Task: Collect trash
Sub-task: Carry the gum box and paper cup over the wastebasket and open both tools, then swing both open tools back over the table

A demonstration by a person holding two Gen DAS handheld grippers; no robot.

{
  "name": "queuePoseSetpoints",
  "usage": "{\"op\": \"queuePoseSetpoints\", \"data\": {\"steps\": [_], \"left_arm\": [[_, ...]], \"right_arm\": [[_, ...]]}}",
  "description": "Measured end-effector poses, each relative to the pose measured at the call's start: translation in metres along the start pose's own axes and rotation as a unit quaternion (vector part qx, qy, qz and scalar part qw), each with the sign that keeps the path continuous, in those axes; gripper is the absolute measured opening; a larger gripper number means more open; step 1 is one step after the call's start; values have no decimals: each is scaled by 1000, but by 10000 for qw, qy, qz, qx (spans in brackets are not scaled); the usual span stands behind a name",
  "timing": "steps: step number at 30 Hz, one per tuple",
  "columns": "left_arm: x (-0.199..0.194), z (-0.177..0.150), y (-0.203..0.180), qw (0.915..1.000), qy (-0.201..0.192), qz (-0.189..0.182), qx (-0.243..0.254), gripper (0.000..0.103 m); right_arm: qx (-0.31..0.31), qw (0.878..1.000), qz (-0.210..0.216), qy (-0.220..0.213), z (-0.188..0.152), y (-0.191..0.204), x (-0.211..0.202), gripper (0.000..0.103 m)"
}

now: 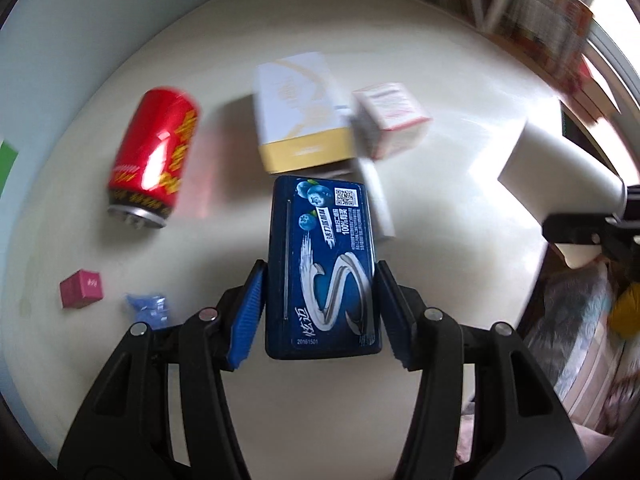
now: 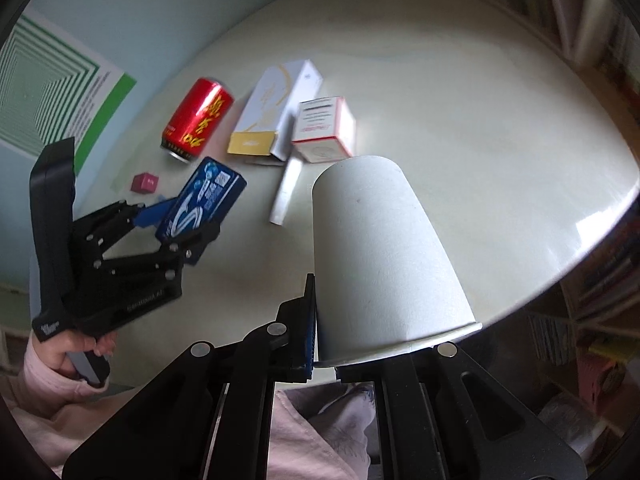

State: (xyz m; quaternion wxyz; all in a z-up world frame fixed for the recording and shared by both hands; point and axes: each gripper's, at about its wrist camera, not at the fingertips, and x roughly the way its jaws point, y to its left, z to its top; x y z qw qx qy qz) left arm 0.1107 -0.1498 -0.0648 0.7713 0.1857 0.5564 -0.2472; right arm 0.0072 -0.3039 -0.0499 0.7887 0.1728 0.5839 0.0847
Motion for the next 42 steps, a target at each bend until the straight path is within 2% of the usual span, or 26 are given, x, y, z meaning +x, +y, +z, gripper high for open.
{"op": "queuePoseSetpoints", "data": {"steps": [7, 12, 17, 23, 26, 32, 35, 36, 38, 42], "left_arm": [[-6, -3, -69, 9942, 30, -350, 1013, 51], [-4, -11, -123, 9818, 70, -582, 1805, 51], [-1, -18, -184, 9621, 172, -862, 2582, 51], [8, -33, -240, 9375, 373, -1045, 3299, 51], [14, -44, -269, 9245, 491, -1059, 3629, 51], [26, -58, -309, 9071, 729, -1057, 4008, 51], [34, -58, -314, 9012, 807, -983, 4142, 55], [34, -57, -315, 9002, 755, -900, 4194, 59], [32, -56, -318, 8975, 702, -873, 4266, 73], [35, -53, -329, 8913, 745, -923, 4375, 75]], "right_arm": [[850, 9957, -199, -319, -56, -37, -26, 8], [1524, 9864, -383, -485, -103, -68, -45, 8], [2249, 9712, -524, -585, -152, -98, -55, 8], [2918, 9532, -586, -536, -197, -122, -53, 8], [3163, 9456, -589, -481, -212, -132, -49, 8], [3496, 9349, -510, -333, -234, -151, -40, 8], [3594, 9311, -546, -313, -238, -160, -38, 17], [3624, 9299, -547, -314, -239, -163, -38, 29], [3694, 9265, -629, -337, -241, -169, -40, 39], [3825, 9208, -640, -419, -243, -177, -48, 39]]}}
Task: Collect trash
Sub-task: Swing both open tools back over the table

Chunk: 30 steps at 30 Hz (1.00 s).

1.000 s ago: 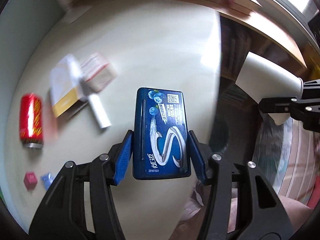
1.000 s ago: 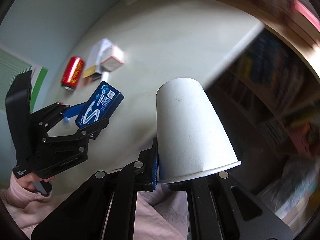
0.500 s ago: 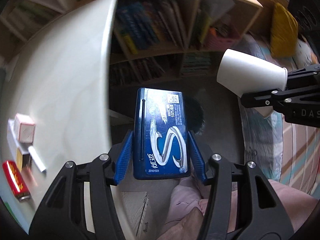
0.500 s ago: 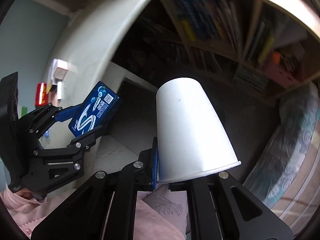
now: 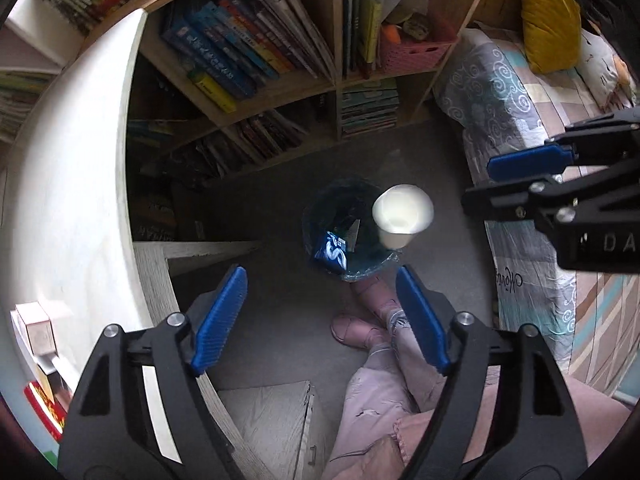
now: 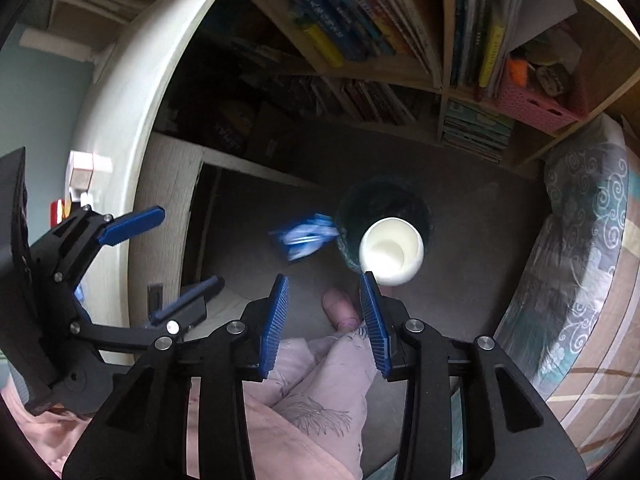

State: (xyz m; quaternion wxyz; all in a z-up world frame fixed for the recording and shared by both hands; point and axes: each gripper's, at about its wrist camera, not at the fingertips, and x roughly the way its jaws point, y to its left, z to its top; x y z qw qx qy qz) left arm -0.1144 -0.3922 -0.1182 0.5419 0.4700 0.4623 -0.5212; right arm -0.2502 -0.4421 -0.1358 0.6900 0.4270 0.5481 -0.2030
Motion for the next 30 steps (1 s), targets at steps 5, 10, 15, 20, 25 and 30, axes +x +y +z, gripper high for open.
{"op": "queuePoseSetpoints", "data": {"steps": [5, 10, 15, 20, 25, 30], "left_arm": [[0, 4, 2, 10000, -9, -14, -8, 78], [-2, 2, 9, 9999, -46, -4, -119, 79], [-11, -7, 23, 9994, -120, 31, -335, 79], [-27, -27, 49, 9960, -237, 126, -848, 80], [-42, -56, 83, 9870, -366, 332, -1530, 82], [-58, -100, 123, 9671, -448, 547, -2445, 84]], "right_arm": [[89, 9999, 15, -67, 2, -4, -6, 39], [47, 9999, 8, -107, 3, 1, -8, 43], [-154, 9998, 45, -106, 8, 14, -8, 44], [-608, 9979, 172, -166, 16, 45, -9, 54], [-1256, 9915, 312, -161, 26, 91, -7, 55], [-2035, 9781, 427, -127, 33, 146, -3, 63]]}}
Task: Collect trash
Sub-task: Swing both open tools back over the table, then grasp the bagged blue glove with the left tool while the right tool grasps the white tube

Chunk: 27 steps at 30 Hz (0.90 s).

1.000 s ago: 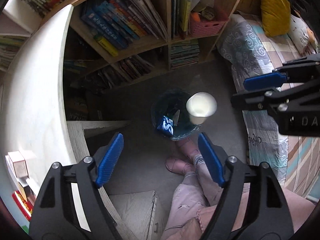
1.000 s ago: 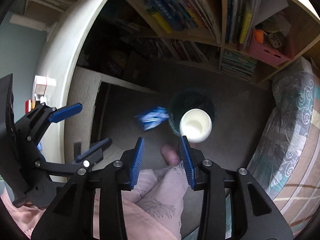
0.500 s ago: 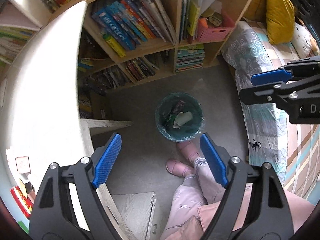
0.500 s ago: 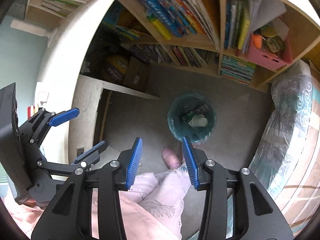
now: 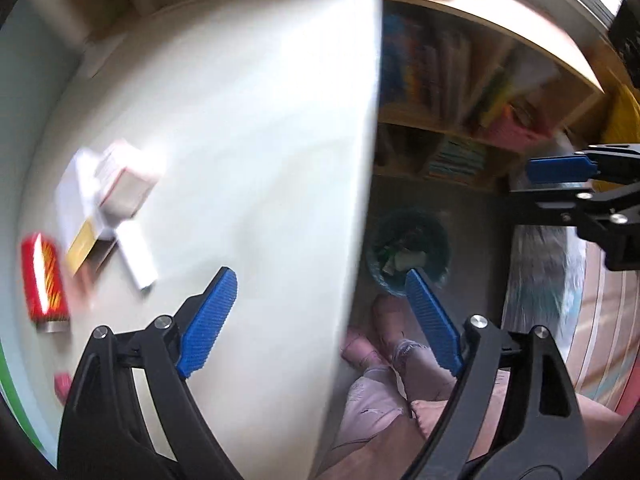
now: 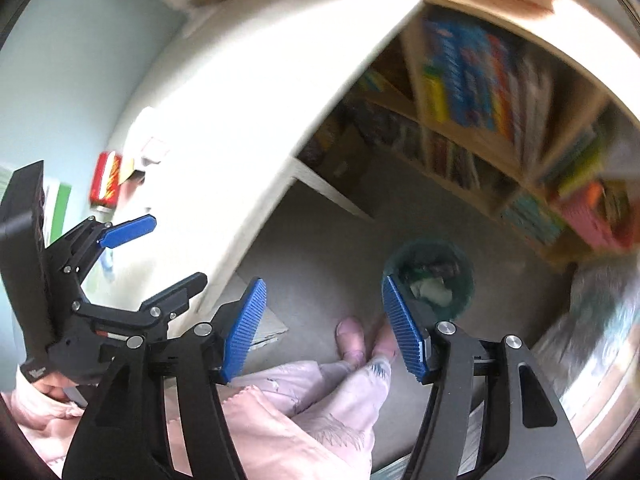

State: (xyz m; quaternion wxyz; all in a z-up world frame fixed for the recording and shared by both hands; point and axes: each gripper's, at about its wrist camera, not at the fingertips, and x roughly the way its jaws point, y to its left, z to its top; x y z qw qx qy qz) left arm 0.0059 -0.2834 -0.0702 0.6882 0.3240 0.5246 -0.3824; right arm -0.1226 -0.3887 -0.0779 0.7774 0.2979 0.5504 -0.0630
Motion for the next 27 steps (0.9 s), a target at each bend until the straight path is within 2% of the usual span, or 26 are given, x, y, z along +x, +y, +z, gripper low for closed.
{"op": "queuePoseSetpoints", "data": {"steps": [5, 12, 20, 27], "left_arm": [[-5, -29, 51, 9962, -5, 195, -854, 84], [-17, -78, 112, 9797, -36, 521, -1936, 84], [-24, -125, 161, 9566, -20, 794, -2802, 85], [-21, -153, 197, 9452, 33, 878, -3145, 85]], "right_arm": [[-682, 9975, 104, 137, 20, 44, 15, 63], [-1576, 9864, 220, 423, 42, 112, 43, 63], [-2259, 9723, 148, 579, 55, 174, 69, 63], [-2453, 9671, 43, 670, 61, 200, 91, 62]]}}
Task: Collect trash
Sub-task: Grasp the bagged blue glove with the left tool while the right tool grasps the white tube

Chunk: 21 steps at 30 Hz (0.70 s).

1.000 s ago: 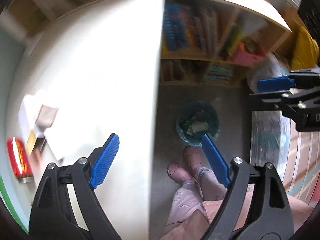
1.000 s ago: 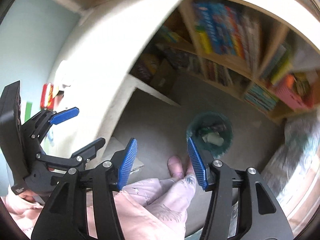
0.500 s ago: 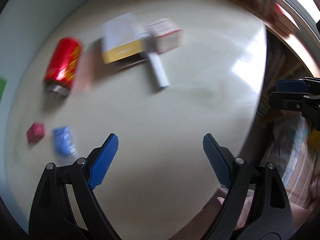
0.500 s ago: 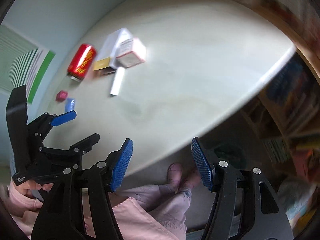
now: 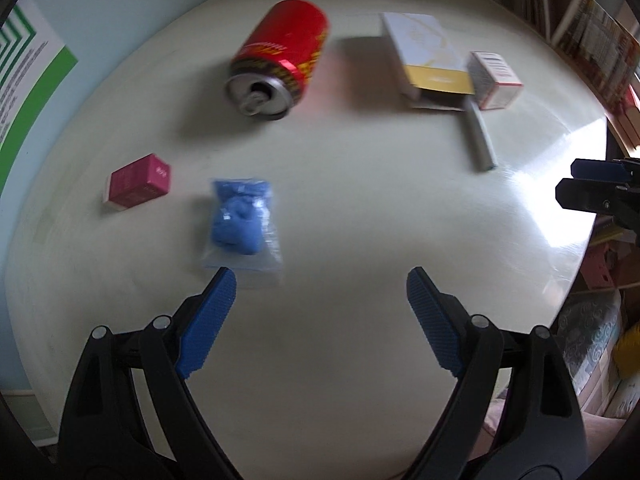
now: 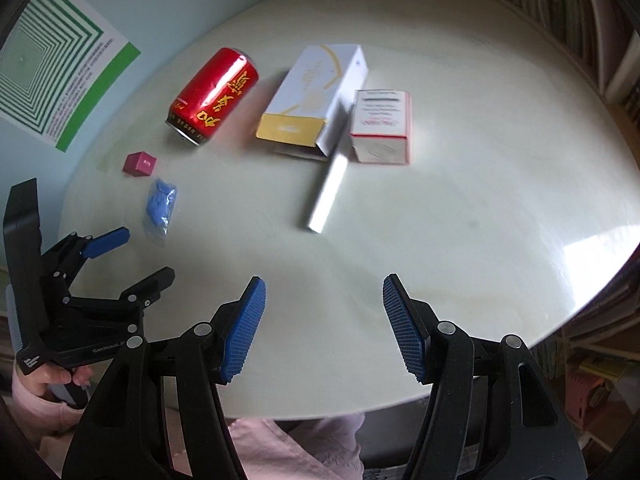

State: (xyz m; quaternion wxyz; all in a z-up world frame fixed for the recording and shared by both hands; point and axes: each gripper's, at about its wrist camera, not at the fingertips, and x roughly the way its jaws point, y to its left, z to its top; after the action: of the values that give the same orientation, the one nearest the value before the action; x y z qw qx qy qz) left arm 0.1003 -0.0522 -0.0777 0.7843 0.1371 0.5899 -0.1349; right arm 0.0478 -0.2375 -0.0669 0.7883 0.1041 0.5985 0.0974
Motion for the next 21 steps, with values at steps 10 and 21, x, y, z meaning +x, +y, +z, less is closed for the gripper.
{"op": "queuePoseSetpoints", "data": {"steps": [10, 21], "left_arm": [[22, 5, 31, 9997, 185, 25, -183, 85], [47, 11, 62, 9988, 389, -37, -300, 85]], "right_arm": [[14, 9993, -255, 259, 28, 12, 29, 62], [20, 9979, -384, 525, 41, 12, 51, 61]]}}
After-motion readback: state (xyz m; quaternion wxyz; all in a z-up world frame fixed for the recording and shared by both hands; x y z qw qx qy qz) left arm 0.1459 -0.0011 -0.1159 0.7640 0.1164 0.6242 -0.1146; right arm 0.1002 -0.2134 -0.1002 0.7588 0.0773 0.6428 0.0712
